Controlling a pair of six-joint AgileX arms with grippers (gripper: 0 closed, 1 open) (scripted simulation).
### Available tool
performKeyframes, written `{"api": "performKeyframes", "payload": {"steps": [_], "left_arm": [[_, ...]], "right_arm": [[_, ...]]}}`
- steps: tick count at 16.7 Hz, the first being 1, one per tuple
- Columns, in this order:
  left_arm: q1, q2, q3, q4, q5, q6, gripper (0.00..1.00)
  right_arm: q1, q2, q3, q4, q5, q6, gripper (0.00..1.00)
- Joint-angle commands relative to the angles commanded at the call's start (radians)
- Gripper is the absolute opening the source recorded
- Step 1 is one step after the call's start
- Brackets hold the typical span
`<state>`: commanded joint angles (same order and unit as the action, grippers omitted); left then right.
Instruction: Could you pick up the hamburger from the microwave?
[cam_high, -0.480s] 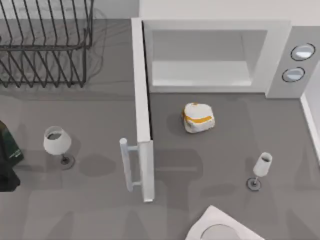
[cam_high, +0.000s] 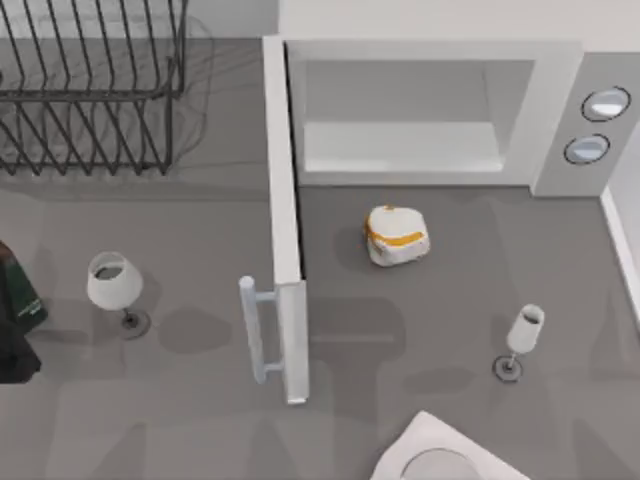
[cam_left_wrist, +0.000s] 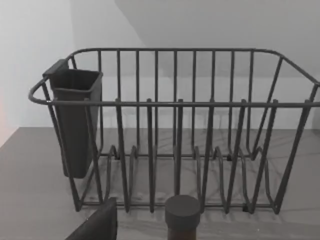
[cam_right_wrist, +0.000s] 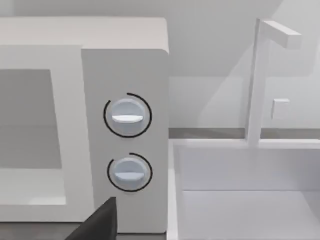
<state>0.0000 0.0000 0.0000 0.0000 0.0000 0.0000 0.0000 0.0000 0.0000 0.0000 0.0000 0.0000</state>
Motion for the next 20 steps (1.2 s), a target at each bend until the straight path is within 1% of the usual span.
{"api": "performKeyframes", "payload": {"steps": [16,20], "left_arm": [[0.000,0.000,0.000,0.000,0.000,0.000,1.00],[0.000,0.000,0.000,0.000,0.000,0.000,1.00]], "right_arm": [[0.000,0.000,0.000,0.000,0.000,0.000,1.00],[0.031,0.089,0.036,0.039,0.029,0.014,1.00]]}}
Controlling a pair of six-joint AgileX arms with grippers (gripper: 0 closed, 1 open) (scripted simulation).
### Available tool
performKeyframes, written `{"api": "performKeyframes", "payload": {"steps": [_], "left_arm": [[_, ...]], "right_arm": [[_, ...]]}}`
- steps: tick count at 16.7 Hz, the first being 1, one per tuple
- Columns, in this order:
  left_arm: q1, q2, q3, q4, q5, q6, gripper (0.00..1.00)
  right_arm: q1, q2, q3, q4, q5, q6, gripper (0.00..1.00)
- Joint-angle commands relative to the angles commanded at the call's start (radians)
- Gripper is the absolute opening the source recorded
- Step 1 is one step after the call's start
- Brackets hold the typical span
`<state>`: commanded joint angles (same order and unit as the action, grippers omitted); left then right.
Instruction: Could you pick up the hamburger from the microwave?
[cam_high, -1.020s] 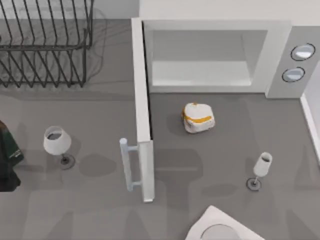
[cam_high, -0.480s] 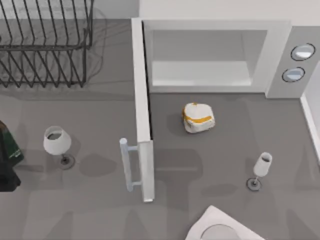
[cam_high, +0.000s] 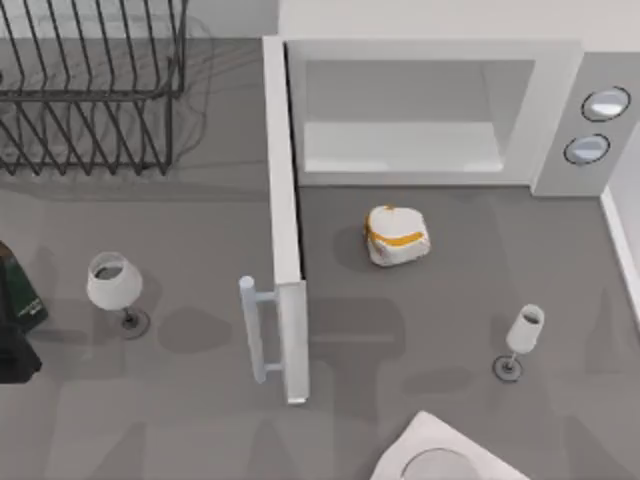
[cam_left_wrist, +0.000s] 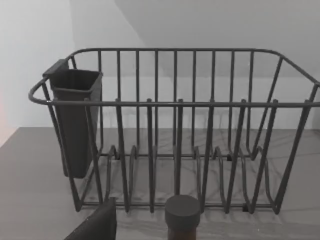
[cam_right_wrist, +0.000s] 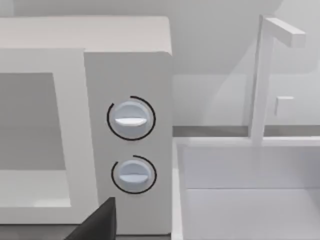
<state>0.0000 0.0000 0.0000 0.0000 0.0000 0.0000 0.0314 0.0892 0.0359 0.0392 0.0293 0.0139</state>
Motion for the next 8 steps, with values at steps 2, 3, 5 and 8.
{"api": "performKeyframes", "payload": {"steps": [2,3,5,8], "left_arm": [[0.000,0.000,0.000,0.000,0.000,0.000,1.00],[0.000,0.000,0.000,0.000,0.000,0.000,1.00],[0.000,0.000,0.000,0.000,0.000,0.000,1.00],[0.000,0.000,0.000,0.000,0.000,0.000,1.00]], "right_arm": [[0.035,0.099,0.040,0.044,0.033,0.015,1.00],[0.056,0.160,0.064,0.070,0.053,0.025,1.00],[0.105,0.299,0.119,0.130,0.098,0.047,1.00],[0.193,0.549,0.217,0.239,0.181,0.086,1.00]]}}
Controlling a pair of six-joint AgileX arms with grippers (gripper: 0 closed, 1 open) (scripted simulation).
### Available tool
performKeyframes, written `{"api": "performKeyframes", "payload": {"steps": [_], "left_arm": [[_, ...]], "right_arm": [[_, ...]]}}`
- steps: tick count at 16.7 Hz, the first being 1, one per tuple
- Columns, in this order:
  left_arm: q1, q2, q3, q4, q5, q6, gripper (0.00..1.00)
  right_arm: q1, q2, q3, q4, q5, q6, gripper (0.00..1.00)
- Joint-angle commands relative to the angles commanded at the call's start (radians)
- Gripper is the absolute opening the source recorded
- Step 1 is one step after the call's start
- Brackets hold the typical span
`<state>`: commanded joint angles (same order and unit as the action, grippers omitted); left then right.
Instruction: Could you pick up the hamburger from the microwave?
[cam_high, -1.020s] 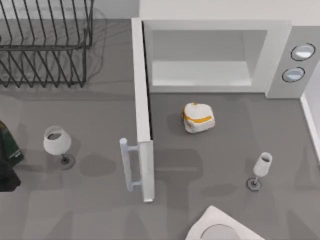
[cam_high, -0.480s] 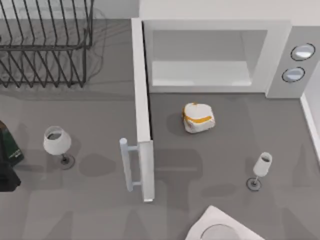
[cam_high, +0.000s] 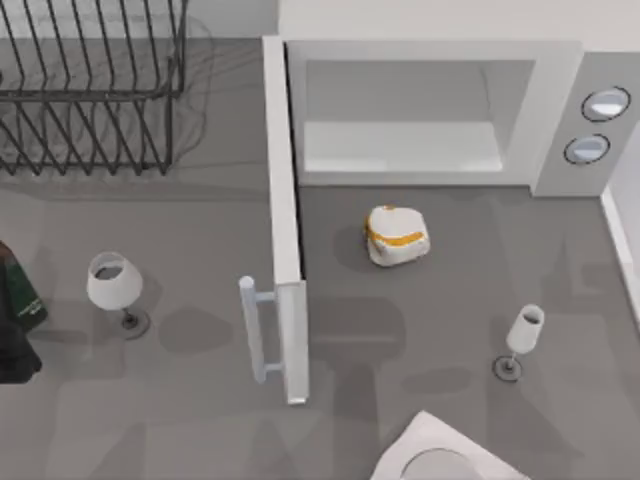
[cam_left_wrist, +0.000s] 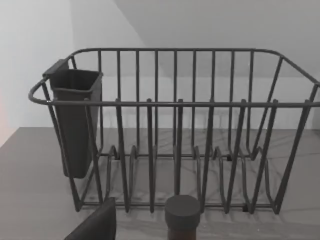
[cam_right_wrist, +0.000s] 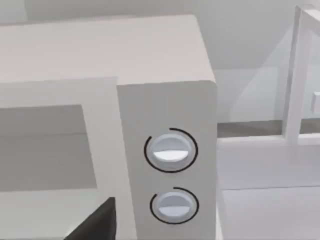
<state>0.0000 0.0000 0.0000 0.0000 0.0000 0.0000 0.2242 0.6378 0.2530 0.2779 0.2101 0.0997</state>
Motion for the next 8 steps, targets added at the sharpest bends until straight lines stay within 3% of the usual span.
{"api": "performKeyframes", "payload": {"steps": [8], "left_arm": [[0.000,0.000,0.000,0.000,0.000,0.000,1.00]], "right_arm": [[0.270,0.776,0.297,0.332,0.256,0.122,1.00]]}}
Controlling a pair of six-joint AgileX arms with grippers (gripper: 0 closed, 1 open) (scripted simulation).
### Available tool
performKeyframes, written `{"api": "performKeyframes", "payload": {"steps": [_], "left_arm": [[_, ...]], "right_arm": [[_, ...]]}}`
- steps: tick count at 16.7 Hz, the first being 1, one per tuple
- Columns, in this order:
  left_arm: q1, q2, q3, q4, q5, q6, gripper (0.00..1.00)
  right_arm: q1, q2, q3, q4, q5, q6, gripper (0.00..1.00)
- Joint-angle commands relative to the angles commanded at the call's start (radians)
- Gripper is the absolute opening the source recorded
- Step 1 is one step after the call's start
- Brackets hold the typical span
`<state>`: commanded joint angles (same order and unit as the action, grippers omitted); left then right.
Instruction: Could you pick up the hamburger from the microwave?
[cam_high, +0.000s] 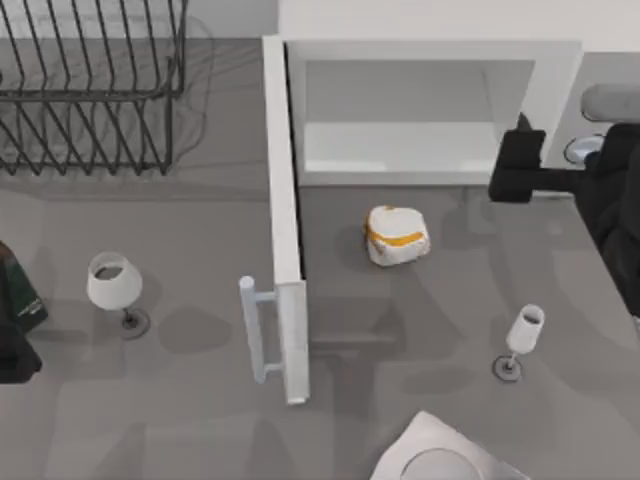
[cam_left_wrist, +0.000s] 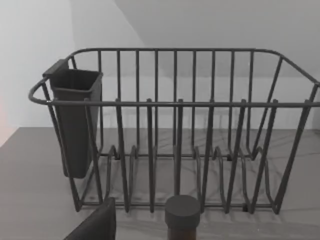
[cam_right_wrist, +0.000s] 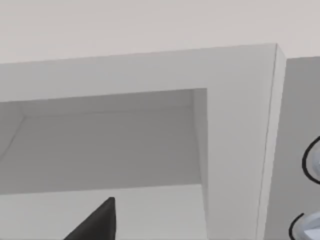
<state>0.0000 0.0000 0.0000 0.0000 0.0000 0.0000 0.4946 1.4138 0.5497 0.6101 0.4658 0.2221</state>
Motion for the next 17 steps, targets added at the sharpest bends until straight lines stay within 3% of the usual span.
{"api": "performKeyframes", "payload": {"steps": [10,17], "left_arm": [[0.000,0.000,0.000,0.000,0.000,0.000,1.00],[0.000,0.000,0.000,0.000,0.000,0.000,1.00]], "right_arm": [[0.271,0.811,0.279,0.335,0.265,0.127,1.00],[0.317,0.965,0.319,0.395,0.314,0.151,1.00]]}}
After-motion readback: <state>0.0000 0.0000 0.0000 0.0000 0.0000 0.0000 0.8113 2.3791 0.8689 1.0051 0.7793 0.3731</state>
